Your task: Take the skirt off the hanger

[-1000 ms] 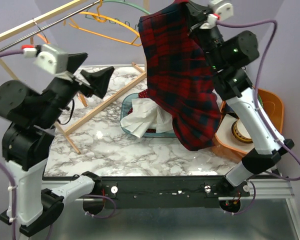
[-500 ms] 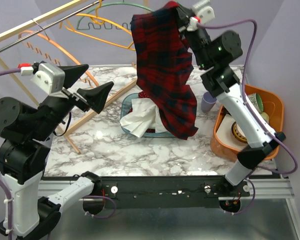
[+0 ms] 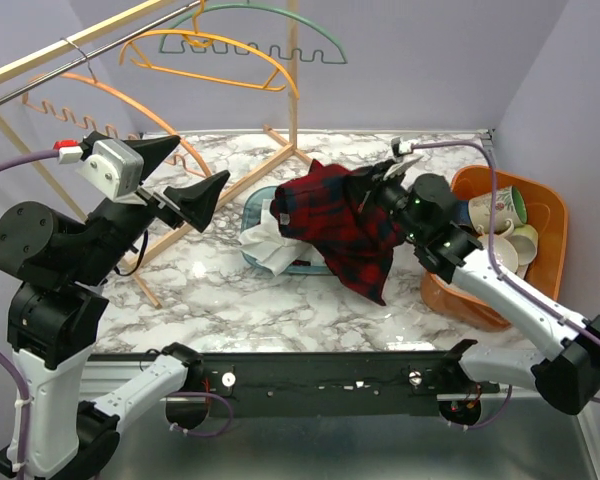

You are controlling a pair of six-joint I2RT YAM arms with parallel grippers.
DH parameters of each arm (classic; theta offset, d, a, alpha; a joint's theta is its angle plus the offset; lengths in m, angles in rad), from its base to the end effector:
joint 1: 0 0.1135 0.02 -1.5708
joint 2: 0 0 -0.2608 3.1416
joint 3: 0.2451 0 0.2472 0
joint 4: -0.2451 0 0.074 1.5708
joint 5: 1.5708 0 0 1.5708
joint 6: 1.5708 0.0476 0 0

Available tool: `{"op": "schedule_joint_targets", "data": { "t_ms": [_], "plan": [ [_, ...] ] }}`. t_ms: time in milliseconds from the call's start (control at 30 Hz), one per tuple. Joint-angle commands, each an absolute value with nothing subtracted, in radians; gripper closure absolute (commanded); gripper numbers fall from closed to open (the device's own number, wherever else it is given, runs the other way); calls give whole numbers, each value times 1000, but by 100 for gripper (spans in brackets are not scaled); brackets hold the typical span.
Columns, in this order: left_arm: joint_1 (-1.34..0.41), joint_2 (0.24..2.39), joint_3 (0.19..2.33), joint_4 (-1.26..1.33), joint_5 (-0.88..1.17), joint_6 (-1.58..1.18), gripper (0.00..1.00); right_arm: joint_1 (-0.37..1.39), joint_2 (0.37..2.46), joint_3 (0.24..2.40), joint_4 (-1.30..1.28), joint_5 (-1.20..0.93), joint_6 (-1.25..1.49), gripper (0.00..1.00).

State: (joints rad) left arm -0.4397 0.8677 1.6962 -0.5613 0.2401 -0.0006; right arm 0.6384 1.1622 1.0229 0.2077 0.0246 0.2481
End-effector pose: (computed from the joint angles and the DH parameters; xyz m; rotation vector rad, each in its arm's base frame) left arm 0.0723 -0.0465 0.5615 0.4889 1.2372 -0.5307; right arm 0.2284 0.1680 0.3872 -0.2791 1.5166 0.6910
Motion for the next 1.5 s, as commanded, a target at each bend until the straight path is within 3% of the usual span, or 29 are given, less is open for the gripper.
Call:
{"op": "schedule_joint_targets", "data": {
  "t_ms": [0,167,267,367,500,667,700,800,1033,1200,1467],
  "plan": [
    [-437,830,1649,-522,215,5,1,641,1268,891,133,-98,604,99],
    [-437,799,1582,-476,199,-25,1,681,1471,873,204,-120,663,99],
    [-437,788,1572,-480,173,-25,1,733,1624,946,83,-32,634,99],
    [-437,785,1571,-485,159,-28,1,738,1706,968,81,-69,641,88],
    [-437,775,1571,-488,150,-29,1,738,1738,1015,3,-20,597,64],
    [-437,720,1459,-437,126,-12,1,738,1672,1115,-164,55,551,47],
    [-437,707,1444,-427,124,-9,1,739,1655,1146,-188,45,513,37],
    [-437,707,1414,-407,118,-6,1,739,1612,1299,-355,-43,469,21],
    [-437,646,1356,-356,109,-6,1,738,1487,1417,-544,-35,543,13],
    [-437,629,1365,-367,69,-6,1,738,1433,1453,-688,-46,797,11],
    [-437,611,1302,-365,8,26,1,733,1344,1387,-865,260,1035,10]
  ]
}}
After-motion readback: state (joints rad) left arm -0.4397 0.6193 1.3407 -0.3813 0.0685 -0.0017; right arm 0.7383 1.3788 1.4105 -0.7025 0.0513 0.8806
